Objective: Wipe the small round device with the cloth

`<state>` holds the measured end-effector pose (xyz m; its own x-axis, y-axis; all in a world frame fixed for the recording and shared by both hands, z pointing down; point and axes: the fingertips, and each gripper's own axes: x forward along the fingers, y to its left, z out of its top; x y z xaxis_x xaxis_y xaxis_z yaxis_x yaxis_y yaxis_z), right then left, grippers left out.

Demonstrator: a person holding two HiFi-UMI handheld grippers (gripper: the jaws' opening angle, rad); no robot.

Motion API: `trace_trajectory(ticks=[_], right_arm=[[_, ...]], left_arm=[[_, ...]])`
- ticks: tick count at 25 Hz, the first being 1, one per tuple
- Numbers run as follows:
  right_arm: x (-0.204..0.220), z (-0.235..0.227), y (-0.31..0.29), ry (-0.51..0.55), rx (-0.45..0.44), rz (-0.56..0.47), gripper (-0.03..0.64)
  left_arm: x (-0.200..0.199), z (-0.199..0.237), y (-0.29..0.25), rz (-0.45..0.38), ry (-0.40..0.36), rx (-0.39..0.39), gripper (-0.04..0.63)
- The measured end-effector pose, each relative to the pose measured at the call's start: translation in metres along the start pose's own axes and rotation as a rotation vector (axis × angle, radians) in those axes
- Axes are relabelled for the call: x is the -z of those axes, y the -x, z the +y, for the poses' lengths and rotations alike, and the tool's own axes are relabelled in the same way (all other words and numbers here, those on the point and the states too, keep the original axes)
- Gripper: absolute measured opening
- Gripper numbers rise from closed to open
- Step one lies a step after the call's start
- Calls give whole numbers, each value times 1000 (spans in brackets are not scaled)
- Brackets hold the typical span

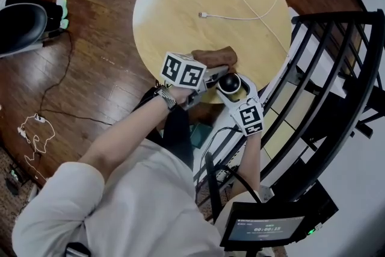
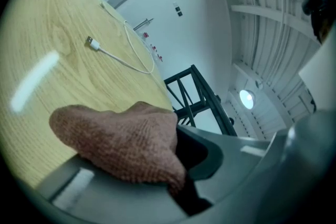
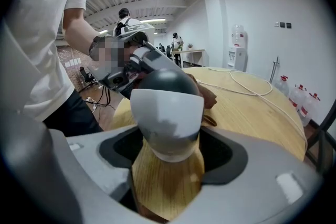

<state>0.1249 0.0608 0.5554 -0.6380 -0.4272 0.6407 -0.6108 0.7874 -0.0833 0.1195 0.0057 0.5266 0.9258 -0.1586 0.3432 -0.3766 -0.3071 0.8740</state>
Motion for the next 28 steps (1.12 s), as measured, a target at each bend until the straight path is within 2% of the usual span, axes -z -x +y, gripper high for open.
trace_trajectory(ticks=[4,7,11,15,17,19,22,25,28], right_arm=[[-1,1,1,-3,-7,-5,337],[-1,0,1,-11,-5,-12,337],[-1,0,1,-35,19,-21,337],[-1,2,1,-65,66,-26,337],[-2,2,-1,-81,88,-26,337],[-2,1,-1,-106,116,-25,337],[3,2,0,-152,169,-13,337],[10,3,3,-168,203,4,337],[12,3,10,-150,174,-8,339]], left_arm=[[4,10,-3,35,-15,-45,38],[6,14,-5,74,-70,-86,38],[9,20,-12,149,-182,-140,38],[13,28,-14,259,-368,-197,38],[10,29,-10,261,-411,-197,40],[-2,27,-1,182,-374,-177,40],[-22,22,19,47,-269,-140,40],[-38,13,33,-34,-194,-84,40],[-47,-3,36,-96,-98,15,40]])
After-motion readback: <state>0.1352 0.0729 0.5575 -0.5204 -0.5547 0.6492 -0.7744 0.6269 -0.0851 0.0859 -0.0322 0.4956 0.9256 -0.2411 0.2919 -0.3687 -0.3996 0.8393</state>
